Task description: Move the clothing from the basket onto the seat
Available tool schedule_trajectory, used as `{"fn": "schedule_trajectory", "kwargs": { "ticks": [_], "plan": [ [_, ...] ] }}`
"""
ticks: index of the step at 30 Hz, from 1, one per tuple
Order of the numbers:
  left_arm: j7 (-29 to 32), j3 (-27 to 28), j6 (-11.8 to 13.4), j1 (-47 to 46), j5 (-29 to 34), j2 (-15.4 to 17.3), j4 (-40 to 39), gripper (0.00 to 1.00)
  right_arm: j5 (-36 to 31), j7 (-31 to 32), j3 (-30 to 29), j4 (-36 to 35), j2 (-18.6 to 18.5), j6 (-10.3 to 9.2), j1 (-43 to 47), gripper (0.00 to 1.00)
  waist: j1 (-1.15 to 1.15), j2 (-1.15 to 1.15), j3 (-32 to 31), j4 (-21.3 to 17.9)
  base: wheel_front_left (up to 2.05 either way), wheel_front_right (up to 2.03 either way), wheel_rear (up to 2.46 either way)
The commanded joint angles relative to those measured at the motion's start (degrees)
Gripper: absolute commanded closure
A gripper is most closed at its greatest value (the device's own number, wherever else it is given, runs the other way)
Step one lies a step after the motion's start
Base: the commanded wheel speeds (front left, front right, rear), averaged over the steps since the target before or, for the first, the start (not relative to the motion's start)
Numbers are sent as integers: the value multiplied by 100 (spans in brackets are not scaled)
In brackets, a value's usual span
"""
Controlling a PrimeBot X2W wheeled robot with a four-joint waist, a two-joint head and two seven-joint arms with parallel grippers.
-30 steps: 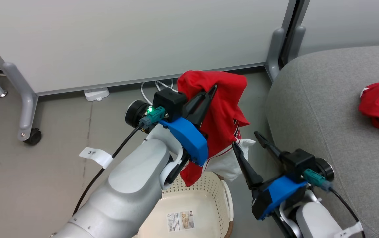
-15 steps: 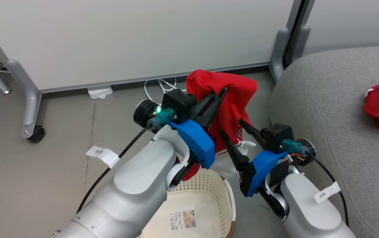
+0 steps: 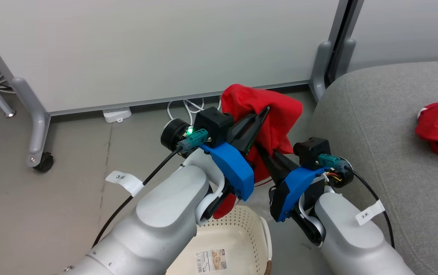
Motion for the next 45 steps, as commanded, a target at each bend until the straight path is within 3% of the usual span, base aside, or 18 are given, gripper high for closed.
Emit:
{"fn": "schedule_trajectory", "kwargs": {
  "ticks": [1, 17, 18, 20, 22, 24, 37, 45],
  "plan": [
    [-17, -24, 31, -78, -33, -4, 14, 100, 61, -75, 48, 109, -3, 3, -105, 100, 0, 0, -18, -14, 0, 0, 0],
    [-42, -100, 55, -102, -116, -4, 149, 100, 398, -364, 273, 512, -2, 3, -323, 100, 0, 0, -38, -73, 0, 0, 0],
    [-30, -105, 53, -93, -139, -4, 158, 75, 404, -381, 286, 522, -2, 3, -326, 100, 0, 0, -39, -72, 0, 0, 0],
    [-18, -120, 41, -82, -154, -4, 171, 51, 428, -405, 310, 551, -2, 3, -338, 100, 0, 0, -44, -65, 0, 0, 0],
    [-16, -132, 35, -76, -183, -4, 182, 14, 441, -418, 328, 586, -2, 3, -355, 100, 0, 0, -47, -60, 0, 0, 0],
    [-17, -144, 36, -71, -198, -4, 195, 0, 456, -420, 348, 614, -2, 3, -369, 100, 0, 0, -50, -58, 0, 0, 0],
    [-61, -177, 105, -53, -230, -2, 247, 0, 527, -474, 427, 711, -2, 3, -419, 100, 0, 0, -76, -51, 0, 0, 0],
    [-192, -45, 62, 409, -128, 272, -16, 0, 432, -497, 297, 678, -2, 3, -458, 100, 0, 0, -41, -79, 0, 0, 0]
  ]
}}
